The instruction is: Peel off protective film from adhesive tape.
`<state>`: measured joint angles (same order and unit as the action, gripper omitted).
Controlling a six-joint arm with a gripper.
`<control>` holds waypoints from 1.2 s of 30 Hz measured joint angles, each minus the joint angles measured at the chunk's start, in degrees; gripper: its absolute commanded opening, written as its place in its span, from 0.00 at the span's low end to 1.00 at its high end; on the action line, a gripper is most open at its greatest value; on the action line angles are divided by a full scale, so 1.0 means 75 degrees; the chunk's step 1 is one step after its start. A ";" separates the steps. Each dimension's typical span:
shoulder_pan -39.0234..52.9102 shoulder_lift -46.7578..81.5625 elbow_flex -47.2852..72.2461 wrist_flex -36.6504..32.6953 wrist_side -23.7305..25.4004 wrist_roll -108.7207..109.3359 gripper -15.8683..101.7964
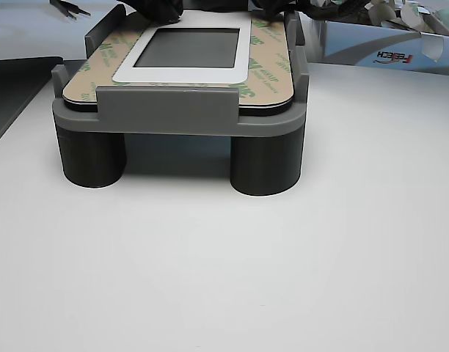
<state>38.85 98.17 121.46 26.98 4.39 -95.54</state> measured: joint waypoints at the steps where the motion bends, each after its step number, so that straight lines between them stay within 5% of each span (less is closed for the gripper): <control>1: 0.0000 0.0000 0.0000 0.0000 0.0000 0.0000 0.04; 36: 0.0059 0.0023 -0.0059 0.0082 -0.0023 0.0059 0.04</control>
<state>39.29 98.35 121.03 27.60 4.22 -95.10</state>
